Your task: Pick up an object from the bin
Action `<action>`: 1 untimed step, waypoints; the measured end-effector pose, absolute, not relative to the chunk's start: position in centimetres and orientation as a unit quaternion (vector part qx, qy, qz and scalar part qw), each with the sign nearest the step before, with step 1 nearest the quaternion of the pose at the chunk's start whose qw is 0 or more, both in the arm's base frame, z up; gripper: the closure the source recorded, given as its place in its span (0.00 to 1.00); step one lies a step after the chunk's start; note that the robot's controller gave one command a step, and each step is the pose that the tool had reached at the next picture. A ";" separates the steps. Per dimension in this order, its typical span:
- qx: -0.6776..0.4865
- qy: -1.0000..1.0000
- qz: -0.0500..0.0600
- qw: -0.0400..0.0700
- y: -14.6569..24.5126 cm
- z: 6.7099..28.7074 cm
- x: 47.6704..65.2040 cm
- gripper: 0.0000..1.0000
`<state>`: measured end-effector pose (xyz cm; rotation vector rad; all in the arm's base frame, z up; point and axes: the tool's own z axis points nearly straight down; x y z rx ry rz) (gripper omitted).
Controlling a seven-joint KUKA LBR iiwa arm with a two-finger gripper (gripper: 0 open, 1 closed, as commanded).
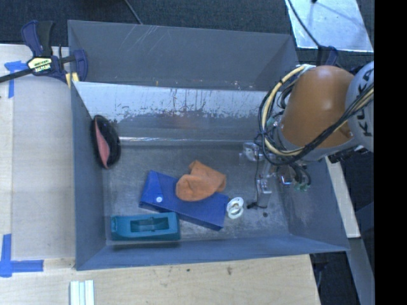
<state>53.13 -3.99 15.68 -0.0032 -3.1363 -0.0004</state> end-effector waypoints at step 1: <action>0.000 -1.000 0.000 -0.002 -4.0 16.1 53.3 0.00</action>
Offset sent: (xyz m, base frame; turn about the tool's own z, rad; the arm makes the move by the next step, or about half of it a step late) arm 0.0069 0.0517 -0.0720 -0.1008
